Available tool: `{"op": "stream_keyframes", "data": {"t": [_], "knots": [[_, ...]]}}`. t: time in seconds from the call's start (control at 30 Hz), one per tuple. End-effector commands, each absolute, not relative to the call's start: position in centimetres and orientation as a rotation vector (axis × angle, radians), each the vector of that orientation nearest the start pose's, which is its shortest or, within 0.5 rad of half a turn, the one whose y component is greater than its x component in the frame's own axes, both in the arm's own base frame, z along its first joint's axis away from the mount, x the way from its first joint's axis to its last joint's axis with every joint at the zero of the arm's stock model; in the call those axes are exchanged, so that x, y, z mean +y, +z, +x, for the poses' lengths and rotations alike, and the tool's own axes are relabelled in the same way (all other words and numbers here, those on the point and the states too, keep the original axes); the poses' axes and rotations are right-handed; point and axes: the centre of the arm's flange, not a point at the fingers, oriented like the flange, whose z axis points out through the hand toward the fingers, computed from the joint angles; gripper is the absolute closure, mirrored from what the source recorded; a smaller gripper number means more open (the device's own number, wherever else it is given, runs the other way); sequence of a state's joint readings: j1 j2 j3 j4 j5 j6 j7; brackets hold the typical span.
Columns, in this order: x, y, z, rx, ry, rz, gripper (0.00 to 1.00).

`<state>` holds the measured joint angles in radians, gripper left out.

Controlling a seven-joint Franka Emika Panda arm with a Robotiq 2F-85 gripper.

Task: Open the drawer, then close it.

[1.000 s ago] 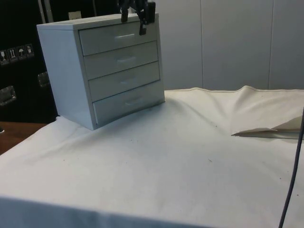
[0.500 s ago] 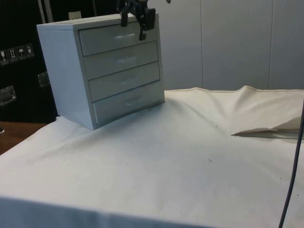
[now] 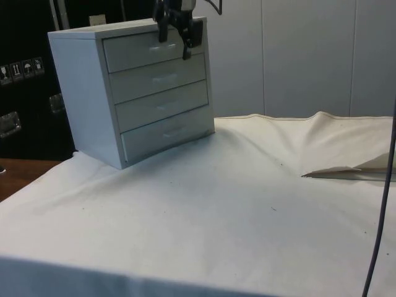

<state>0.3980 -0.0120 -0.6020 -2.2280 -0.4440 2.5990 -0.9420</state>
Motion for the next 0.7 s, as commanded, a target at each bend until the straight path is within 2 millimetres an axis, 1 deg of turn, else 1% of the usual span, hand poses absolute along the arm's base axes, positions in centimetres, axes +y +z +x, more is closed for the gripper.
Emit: {"op": "stream_keyframes", "data": {"t": [0.0, 0.3, 0.6, 0.67], "knots": [[-10.7, 41.5, 54.8, -1.842, -0.295, -3.083, 0.00], [-11.2, 40.7, 55.0, -1.838, -0.302, -3.094, 0.00], [-10.8, 40.3, 54.9, -1.832, -0.295, -3.087, 0.00], [-10.8, 40.5, 54.8, -1.827, -0.290, -3.084, 0.00]]}}
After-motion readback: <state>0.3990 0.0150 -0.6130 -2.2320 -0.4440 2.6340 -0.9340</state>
